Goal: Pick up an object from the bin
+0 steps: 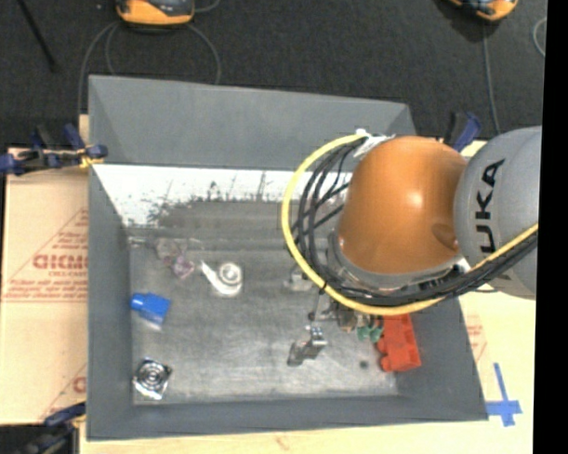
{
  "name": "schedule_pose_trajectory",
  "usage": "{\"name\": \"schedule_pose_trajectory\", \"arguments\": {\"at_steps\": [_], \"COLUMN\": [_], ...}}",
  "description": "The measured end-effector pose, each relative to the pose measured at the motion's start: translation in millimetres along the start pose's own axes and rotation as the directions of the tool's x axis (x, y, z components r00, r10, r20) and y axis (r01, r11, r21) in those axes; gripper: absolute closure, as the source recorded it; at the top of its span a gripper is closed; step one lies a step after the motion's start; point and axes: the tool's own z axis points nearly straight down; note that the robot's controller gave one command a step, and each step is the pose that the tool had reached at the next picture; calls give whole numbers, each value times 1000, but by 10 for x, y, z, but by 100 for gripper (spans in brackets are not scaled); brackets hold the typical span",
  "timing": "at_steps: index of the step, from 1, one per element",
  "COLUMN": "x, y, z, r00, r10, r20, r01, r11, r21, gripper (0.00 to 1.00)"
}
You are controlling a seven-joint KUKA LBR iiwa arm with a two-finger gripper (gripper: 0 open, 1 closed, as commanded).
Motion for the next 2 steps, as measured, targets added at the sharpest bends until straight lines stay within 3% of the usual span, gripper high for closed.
{"name": "schedule_pose_trajectory", "arguments": {"at_steps": [1, 2], "x": [-128, -389], "y": [370, 871], "z": [1626, 1526], "r00": [991, 996], "r10": [136, 92], "r20": [-7, 2], "r01": [-136, -92], "r11": [991, 996], "r21": [2, -2], "gripper": [0, 0]}}
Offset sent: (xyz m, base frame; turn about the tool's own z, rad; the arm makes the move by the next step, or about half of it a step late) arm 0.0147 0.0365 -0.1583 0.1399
